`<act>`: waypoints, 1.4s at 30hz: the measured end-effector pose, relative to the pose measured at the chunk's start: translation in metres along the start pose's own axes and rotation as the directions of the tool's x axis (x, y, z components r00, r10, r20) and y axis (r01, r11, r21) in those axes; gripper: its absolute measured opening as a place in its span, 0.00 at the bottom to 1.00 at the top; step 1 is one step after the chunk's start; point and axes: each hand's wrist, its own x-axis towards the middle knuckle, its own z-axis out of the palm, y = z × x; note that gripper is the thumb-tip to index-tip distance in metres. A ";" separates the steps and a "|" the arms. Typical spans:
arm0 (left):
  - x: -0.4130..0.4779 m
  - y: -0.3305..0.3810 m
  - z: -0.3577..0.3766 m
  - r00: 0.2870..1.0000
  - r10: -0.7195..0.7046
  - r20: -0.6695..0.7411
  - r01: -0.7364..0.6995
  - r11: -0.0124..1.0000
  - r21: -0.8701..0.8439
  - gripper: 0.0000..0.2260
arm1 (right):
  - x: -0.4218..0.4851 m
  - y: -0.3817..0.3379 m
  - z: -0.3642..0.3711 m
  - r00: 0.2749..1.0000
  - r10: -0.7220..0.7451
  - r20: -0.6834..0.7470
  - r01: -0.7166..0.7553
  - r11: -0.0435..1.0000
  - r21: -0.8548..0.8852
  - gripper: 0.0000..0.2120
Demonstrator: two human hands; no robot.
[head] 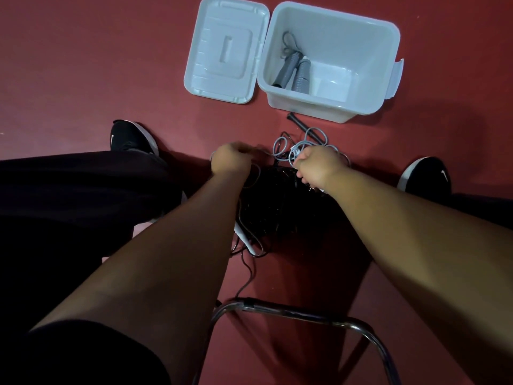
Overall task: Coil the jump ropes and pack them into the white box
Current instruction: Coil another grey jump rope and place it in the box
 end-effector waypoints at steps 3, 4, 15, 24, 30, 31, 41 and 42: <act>0.001 0.012 -0.013 0.997 0.018 -0.070 -0.026 0.994 -0.109 0.14 | -0.004 -0.007 -0.010 1.000 -0.005 -0.013 0.005 1.000 0.020 0.09; 0.000 0.016 -0.018 0.995 0.040 -0.096 -0.052 0.991 -0.125 0.15 | -0.007 -0.011 -0.013 1.000 -0.006 -0.020 0.007 0.999 0.033 0.09; -0.040 0.083 -0.088 0.932 0.354 0.078 -0.341 0.930 -0.137 0.07 | -0.069 -0.072 -0.070 0.998 -0.001 -0.061 0.028 0.892 0.452 0.15; -0.125 0.162 -0.166 0.806 0.585 0.089 -0.547 0.794 -0.263 0.06 | -0.150 -0.098 -0.129 0.939 -0.322 -0.118 0.334 0.938 0.096 0.46; -0.202 0.210 -0.212 0.713 0.698 0.061 -0.624 0.672 -0.398 0.06 | -0.211 -0.113 -0.160 0.872 -0.427 -0.238 0.456 0.887 0.077 0.49; -0.214 0.217 -0.220 0.701 0.711 0.057 -0.627 0.653 -0.425 0.07 | -0.220 -0.115 -0.165 0.861 -0.439 -0.255 0.471 0.878 0.078 0.49; -0.296 0.263 -0.288 0.692 0.721 -0.034 -0.496 0.441 -0.748 0.09 | -0.294 -0.141 -0.196 0.809 -0.504 -0.303 0.567 0.805 0.175 0.07; -0.296 0.264 -0.292 0.714 0.699 -0.045 -0.461 0.421 -0.781 0.09 | -0.300 -0.144 -0.199 0.809 -0.497 -0.312 0.562 0.811 0.163 0.07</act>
